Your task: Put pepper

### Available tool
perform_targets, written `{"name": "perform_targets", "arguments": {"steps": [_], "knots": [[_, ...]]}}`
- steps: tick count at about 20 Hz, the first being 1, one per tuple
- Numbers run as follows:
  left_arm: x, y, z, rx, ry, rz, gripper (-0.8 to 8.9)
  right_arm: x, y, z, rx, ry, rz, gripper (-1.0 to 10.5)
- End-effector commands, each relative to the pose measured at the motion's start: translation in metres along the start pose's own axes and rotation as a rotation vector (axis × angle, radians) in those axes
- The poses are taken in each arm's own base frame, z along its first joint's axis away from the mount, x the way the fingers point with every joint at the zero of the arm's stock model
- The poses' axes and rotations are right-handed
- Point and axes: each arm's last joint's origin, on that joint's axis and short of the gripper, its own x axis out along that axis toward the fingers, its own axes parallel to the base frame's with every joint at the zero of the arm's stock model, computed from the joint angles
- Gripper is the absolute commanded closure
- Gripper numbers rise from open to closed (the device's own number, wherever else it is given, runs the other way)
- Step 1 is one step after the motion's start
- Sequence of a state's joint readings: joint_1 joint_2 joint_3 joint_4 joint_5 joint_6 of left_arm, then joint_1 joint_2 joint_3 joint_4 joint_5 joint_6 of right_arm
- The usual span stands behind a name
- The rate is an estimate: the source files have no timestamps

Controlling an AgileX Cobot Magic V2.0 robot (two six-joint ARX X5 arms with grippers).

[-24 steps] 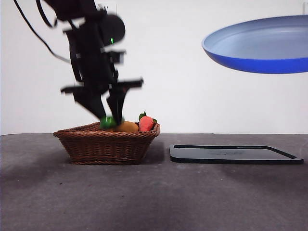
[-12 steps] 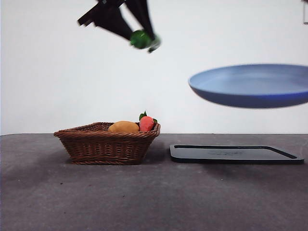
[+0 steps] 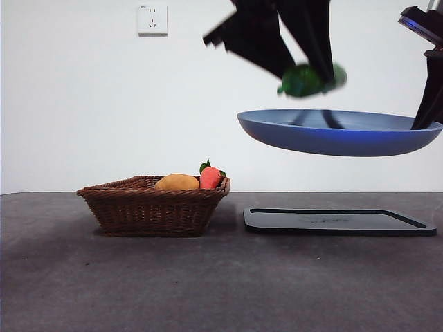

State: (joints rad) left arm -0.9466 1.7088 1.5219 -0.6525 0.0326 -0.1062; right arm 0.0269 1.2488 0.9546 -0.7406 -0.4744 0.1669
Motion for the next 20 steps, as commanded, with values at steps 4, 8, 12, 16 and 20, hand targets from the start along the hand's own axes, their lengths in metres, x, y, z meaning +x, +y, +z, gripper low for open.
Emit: {"name": "perform_targets", "arguments": {"steps": [4, 8, 12, 16, 20], "knots": [[0.027, -0.002, -0.001, 0.040, 0.036, 0.005, 7.00, 0.000, 0.001, 0.001, 0.034, 0.020, 0.022, 9.4], [0.030, -0.002, -0.002, 0.063, 0.044, 0.003, 6.86, 0.000, 0.001, -0.001, 0.044, 0.038, 0.019, 9.4], [0.030, -0.002, -0.003, 0.064, 0.057, 0.002, 6.05, 0.000, 0.001, -0.002, 0.061, 0.049, 0.017, 9.4], [0.030, -0.002, -0.004, 0.063, 0.069, -0.001, 6.05, -0.001, 0.001, -0.003, 0.084, 0.062, 0.014, 9.4], [0.026, -0.003, -0.002, 0.061, 0.049, -0.004, 5.62, -0.001, 0.001, -0.005, 0.100, 0.077, 0.008, 9.4]]}}
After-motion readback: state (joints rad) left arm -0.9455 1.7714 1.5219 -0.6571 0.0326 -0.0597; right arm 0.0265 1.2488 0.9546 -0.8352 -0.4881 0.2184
